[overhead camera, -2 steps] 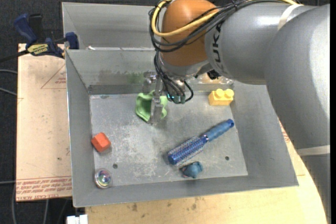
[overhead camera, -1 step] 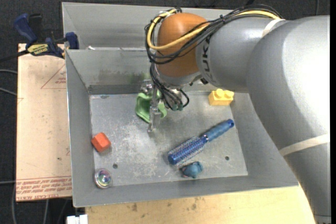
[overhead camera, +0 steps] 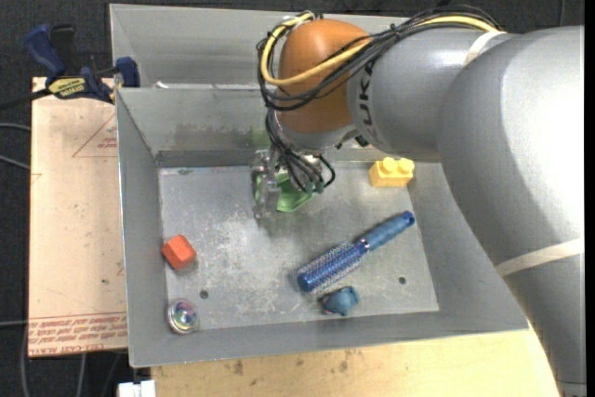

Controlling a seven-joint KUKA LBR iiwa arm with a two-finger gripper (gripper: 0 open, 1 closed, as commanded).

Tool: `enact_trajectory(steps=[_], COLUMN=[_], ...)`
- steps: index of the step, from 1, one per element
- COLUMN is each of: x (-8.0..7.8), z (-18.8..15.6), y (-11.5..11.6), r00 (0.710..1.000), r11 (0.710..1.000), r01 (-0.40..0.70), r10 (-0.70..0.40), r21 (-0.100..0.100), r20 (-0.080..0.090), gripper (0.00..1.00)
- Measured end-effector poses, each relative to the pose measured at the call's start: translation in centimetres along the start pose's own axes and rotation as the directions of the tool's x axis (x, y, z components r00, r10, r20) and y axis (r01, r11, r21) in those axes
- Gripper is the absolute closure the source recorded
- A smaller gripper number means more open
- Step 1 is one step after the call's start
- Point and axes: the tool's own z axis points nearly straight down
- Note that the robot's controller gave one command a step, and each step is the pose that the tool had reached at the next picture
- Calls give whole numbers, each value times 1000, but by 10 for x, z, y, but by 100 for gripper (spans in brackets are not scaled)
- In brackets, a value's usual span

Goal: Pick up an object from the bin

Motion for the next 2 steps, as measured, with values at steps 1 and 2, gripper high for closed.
enact_trajectory(steps=[1, 2], x=[62, 59], z=[-92, -144], y=[-28, -29], r00=[1000, 1000], r11=[1000, 1000], r01=[-5, -17], r10=[5, 17], r21=[2, 0], r20=[3, 7], gripper=[100, 100])
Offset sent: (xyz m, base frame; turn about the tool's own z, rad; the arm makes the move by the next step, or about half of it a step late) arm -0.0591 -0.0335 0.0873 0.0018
